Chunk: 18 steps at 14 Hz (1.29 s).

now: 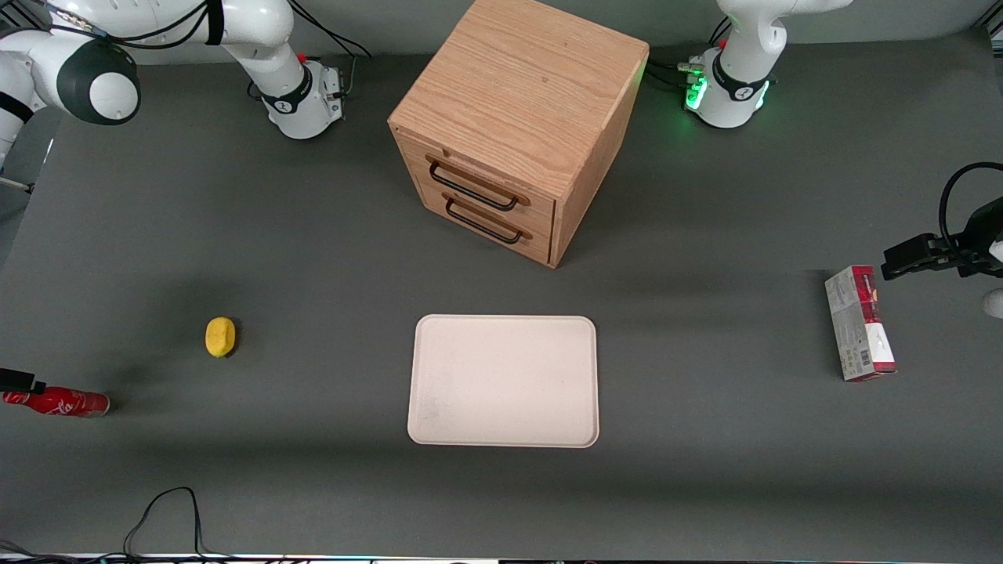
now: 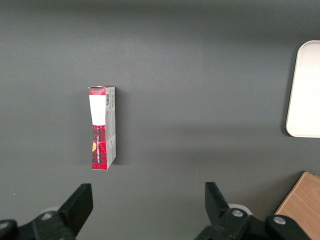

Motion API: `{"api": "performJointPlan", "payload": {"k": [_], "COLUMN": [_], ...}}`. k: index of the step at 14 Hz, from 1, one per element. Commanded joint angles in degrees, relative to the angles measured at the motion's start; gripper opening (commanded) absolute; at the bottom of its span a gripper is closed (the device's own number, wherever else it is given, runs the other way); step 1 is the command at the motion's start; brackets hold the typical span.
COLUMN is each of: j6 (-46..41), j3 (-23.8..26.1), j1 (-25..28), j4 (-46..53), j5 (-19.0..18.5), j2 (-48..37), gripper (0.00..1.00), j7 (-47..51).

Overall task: Place coke bottle on tray
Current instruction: 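Lower the right gripper around the bottle neck and close it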

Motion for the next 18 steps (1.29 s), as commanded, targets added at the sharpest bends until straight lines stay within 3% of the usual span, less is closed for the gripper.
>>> {"api": "performJointPlan", "payload": {"k": [1,15,16,18], "j6": [0.0,2.3,2.3,2.3], "j3": [0.1,0.1,0.1,-0.1], "j1": [0.1,0.1,0.1,0.1], "j4": [2.6,2.0,2.0,2.0], "j5": [0.3,0.2,0.2,-1.1], "j2": [1.5,3.2,3.3,3.2], "gripper": [1.0,0.99,0.96,0.65], "j7": [-2.6,-6.8,-7.9,-8.5]}}
